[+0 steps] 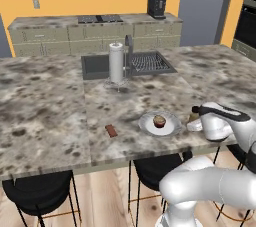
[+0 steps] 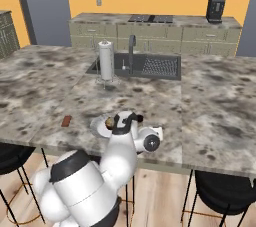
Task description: Take the cinnamon bottle from the cabinet and place it on the dining table, next to the plate with the cupcake. Then take the chocolate from the dining counter and place it on the cupcake plate.
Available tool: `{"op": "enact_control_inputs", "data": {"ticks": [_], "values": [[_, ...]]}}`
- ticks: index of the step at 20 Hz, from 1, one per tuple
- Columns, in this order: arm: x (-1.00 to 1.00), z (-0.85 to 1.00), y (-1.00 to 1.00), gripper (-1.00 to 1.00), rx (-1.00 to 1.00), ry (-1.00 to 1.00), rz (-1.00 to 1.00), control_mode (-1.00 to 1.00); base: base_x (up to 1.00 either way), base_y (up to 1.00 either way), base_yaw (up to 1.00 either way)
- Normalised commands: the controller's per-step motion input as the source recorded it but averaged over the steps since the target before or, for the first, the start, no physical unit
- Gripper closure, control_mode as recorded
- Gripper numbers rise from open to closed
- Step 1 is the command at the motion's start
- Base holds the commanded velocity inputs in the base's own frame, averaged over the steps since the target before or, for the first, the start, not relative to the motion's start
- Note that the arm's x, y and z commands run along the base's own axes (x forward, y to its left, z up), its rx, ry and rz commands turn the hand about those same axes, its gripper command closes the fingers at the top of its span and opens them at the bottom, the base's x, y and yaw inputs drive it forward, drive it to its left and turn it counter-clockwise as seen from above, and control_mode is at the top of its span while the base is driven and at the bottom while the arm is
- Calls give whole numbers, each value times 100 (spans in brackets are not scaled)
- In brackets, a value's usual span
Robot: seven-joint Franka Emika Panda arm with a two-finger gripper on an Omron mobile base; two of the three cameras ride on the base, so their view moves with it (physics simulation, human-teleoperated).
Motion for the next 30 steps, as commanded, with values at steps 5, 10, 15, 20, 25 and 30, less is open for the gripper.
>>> {"op": "enact_control_inputs", "data": {"ticks": [5,10,15,20,25,30], "values": [[3,1,-6,-100,0,0,0,-100,0,0,0],[-4,28,0,-100,0,0,0,-100,0,0,0],[-22,68,0,-100,0,0,0,-100,0,0,0],[-35,100,0,-100,0,0,0,-100,0,0,0],[-34,100,17,-100,0,0,0,-100,0,0,0],[-13,100,82,-100,0,8,1,-100,0,0,0]]}}
